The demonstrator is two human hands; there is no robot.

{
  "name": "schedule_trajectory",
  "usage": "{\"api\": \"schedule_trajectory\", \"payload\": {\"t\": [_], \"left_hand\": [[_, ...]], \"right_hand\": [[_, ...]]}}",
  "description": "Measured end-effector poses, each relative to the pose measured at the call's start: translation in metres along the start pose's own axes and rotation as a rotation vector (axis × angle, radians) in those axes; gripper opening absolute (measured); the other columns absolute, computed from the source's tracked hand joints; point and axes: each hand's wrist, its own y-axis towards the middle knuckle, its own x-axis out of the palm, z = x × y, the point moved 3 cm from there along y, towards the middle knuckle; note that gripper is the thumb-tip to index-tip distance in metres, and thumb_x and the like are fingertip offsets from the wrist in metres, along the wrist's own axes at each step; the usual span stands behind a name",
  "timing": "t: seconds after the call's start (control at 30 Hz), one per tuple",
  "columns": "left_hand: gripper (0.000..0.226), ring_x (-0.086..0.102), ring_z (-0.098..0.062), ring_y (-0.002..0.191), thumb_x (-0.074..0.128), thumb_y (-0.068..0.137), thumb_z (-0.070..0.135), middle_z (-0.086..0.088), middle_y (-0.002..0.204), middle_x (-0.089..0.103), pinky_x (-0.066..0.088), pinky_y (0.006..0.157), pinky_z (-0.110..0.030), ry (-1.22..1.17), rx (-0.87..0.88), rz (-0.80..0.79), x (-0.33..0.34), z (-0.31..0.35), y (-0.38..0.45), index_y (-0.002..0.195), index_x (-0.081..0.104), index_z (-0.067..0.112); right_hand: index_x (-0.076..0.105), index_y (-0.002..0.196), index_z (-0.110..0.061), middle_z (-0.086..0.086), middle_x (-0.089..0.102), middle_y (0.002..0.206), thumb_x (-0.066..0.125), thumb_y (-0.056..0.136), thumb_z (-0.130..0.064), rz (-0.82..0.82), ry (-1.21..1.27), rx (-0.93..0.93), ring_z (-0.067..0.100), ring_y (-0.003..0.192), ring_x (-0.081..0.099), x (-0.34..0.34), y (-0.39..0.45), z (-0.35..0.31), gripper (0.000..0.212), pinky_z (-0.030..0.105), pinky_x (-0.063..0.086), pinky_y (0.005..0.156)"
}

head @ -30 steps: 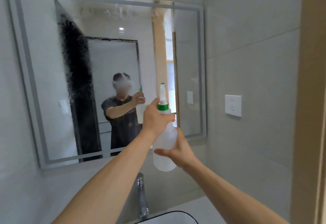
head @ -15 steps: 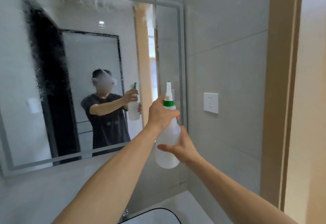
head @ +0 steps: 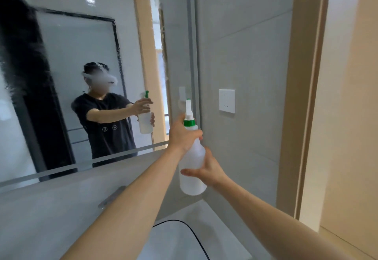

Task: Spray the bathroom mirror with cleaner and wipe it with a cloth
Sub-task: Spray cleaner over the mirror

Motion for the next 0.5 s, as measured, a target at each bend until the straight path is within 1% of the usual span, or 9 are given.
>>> {"api": "schedule_trajectory", "payload": {"t": [0.03, 0.1, 0.17, 0.23, 0.3, 0.37, 0.43, 0.5], "left_hand": [[0.039, 0.059, -0.021, 0.072, 0.075, 0.065, -0.001, -0.004, 0.083, 0.063, 0.058, 0.073, -0.044, 0.01, -0.01, 0.007, 0.002, -0.004, -0.002, 0.099, 0.06, 0.012], [0.036, 0.06, -0.023, 0.07, 0.076, 0.059, 0.004, -0.003, 0.077, 0.063, 0.058, 0.074, -0.047, 0.023, -0.041, 0.024, 0.005, -0.012, -0.006, 0.089, 0.061, 0.015], [0.034, 0.064, -0.028, 0.07, 0.074, 0.051, 0.011, -0.001, 0.072, 0.063, 0.06, 0.073, -0.052, 0.015, -0.071, 0.029, 0.009, -0.021, -0.012, 0.081, 0.06, 0.019], [0.033, 0.066, -0.033, 0.072, 0.071, 0.047, 0.015, 0.0, 0.071, 0.062, 0.059, 0.072, -0.055, 0.0, -0.08, 0.024, 0.014, -0.03, -0.017, 0.077, 0.06, 0.021], [0.037, 0.066, -0.031, 0.074, 0.072, 0.047, 0.014, 0.002, 0.074, 0.063, 0.059, 0.075, -0.055, -0.024, -0.089, 0.015, 0.016, -0.036, -0.023, 0.082, 0.062, 0.02], [0.045, 0.062, -0.024, 0.073, 0.074, 0.048, 0.013, 0.003, 0.077, 0.062, 0.059, 0.079, -0.053, -0.031, -0.106, 0.004, 0.015, -0.044, -0.028, 0.092, 0.063, 0.016], [0.047, 0.06, -0.022, 0.073, 0.076, 0.048, 0.012, 0.003, 0.078, 0.06, 0.059, 0.08, -0.052, -0.037, -0.13, 0.001, 0.013, -0.054, -0.034, 0.093, 0.061, 0.016], [0.047, 0.06, -0.025, 0.072, 0.077, 0.047, 0.012, -0.001, 0.077, 0.06, 0.059, 0.079, -0.054, -0.043, -0.168, 0.009, 0.009, -0.065, -0.041, 0.091, 0.061, 0.013]], "right_hand": [[0.039, 0.135, -0.023, -0.001, 0.058, 0.122, 0.09, 0.059, -0.036, -0.005, 0.004, 0.012, 0.022, 0.113, 0.059, 0.001, -0.002, 0.004, 0.093, 0.045, 0.052, 0.096], [0.038, 0.135, -0.023, -0.001, 0.058, 0.123, 0.091, 0.06, -0.036, -0.01, 0.006, 0.038, 0.023, 0.113, 0.059, 0.002, -0.007, 0.011, 0.092, 0.047, 0.051, 0.097], [0.038, 0.133, -0.024, 0.0, 0.058, 0.123, 0.091, 0.06, -0.036, -0.007, -0.007, 0.065, 0.024, 0.113, 0.059, 0.005, -0.013, 0.021, 0.091, 0.048, 0.052, 0.097], [0.038, 0.129, -0.025, 0.0, 0.059, 0.122, 0.091, 0.061, -0.034, 0.0, -0.02, 0.087, 0.023, 0.111, 0.059, 0.006, -0.019, 0.029, 0.087, 0.049, 0.052, 0.096], [0.039, 0.129, -0.025, -0.001, 0.059, 0.121, 0.091, 0.063, -0.031, 0.001, -0.019, 0.097, 0.023, 0.111, 0.06, 0.007, -0.024, 0.035, 0.085, 0.049, 0.052, 0.096], [0.038, 0.133, -0.024, 0.0, 0.058, 0.122, 0.091, 0.064, -0.031, -0.013, -0.041, 0.11, 0.024, 0.112, 0.059, 0.01, -0.029, 0.04, 0.087, 0.046, 0.051, 0.096], [0.037, 0.135, -0.022, 0.0, 0.058, 0.123, 0.091, 0.065, -0.031, -0.037, -0.062, 0.13, 0.025, 0.113, 0.058, 0.015, -0.034, 0.045, 0.089, 0.045, 0.05, 0.095], [0.038, 0.135, -0.023, -0.001, 0.058, 0.123, 0.091, 0.064, -0.032, -0.056, -0.072, 0.15, 0.025, 0.114, 0.058, 0.023, -0.04, 0.049, 0.089, 0.048, 0.051, 0.097]]}}
